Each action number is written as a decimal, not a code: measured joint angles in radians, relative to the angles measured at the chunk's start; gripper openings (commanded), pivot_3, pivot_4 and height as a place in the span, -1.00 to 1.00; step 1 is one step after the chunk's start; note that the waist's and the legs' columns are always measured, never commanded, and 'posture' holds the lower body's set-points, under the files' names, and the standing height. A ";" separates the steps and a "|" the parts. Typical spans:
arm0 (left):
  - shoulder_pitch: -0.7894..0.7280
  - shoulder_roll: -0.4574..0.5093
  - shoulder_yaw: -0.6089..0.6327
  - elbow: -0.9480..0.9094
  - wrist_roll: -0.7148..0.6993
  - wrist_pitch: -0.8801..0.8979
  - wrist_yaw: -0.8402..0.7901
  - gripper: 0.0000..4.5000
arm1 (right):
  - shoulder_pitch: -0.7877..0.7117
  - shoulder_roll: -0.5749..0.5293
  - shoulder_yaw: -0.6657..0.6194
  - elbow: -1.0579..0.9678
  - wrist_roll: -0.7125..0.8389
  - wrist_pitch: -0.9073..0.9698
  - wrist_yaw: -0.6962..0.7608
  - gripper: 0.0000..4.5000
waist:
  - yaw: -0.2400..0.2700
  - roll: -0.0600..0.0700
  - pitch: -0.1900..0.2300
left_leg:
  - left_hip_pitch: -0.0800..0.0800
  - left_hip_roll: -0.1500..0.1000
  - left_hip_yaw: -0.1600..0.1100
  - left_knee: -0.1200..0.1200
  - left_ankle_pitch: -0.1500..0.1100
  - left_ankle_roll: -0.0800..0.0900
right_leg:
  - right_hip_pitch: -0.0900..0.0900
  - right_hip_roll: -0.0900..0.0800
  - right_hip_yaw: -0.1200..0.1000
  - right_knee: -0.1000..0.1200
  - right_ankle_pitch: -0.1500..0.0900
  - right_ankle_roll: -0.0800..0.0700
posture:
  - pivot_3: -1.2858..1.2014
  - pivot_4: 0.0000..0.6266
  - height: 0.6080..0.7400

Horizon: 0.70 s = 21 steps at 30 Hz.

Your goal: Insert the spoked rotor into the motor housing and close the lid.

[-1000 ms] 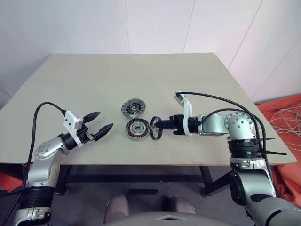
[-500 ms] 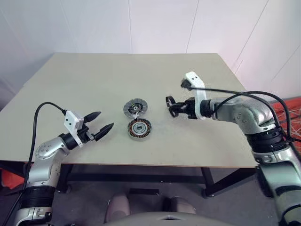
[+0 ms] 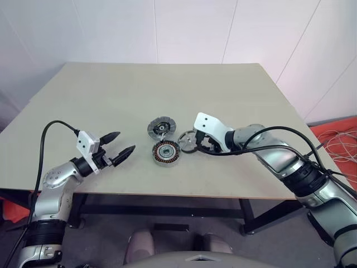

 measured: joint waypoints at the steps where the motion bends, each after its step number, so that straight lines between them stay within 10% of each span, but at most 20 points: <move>1: 0.001 0.000 0.000 0.000 0.000 0.000 0.000 1.00 | 0.000 0.003 -0.006 0.000 -0.003 0.007 0.008 0.61 | 0.000 0.000 0.000 | 0.000 0.000 0.000 0.000 0.000 0.000 | 0.000 0.000 0.000 0.000 0.000 0.000 | 0.03 -1.00 1.00; 4: 0.005 0.000 0.000 -0.003 0.000 0.000 0.001 1.00 | 0.000 0.012 -0.044 -0.001 0.001 0.048 0.032 0.99 | 0.000 0.000 0.000 | 0.001 0.000 0.000 0.000 0.000 0.000 | 0.001 0.000 0.000 0.000 0.000 0.000 | 0.03 -1.00 1.00; 14: 0.015 -0.006 -0.001 -0.002 0.001 0.000 0.000 1.00 | -0.033 0.277 -0.713 0.173 0.374 0.793 0.006 0.99 | 0.003 0.000 0.000 | 0.008 0.000 0.000 0.001 0.000 0.000 | 0.008 0.000 0.000 0.001 0.000 -0.001 | 0.03 -1.00 1.00; 21: 0.015 -0.007 -0.003 -0.002 0.000 0.000 -0.001 1.00 | 0.003 0.471 -1.026 0.411 0.473 0.895 -0.236 0.99 | 0.004 0.001 0.000 | 0.008 0.001 0.001 0.001 0.000 -0.001 | 0.006 0.000 0.000 0.001 0.000 -0.001 | 0.03 -1.00 1.00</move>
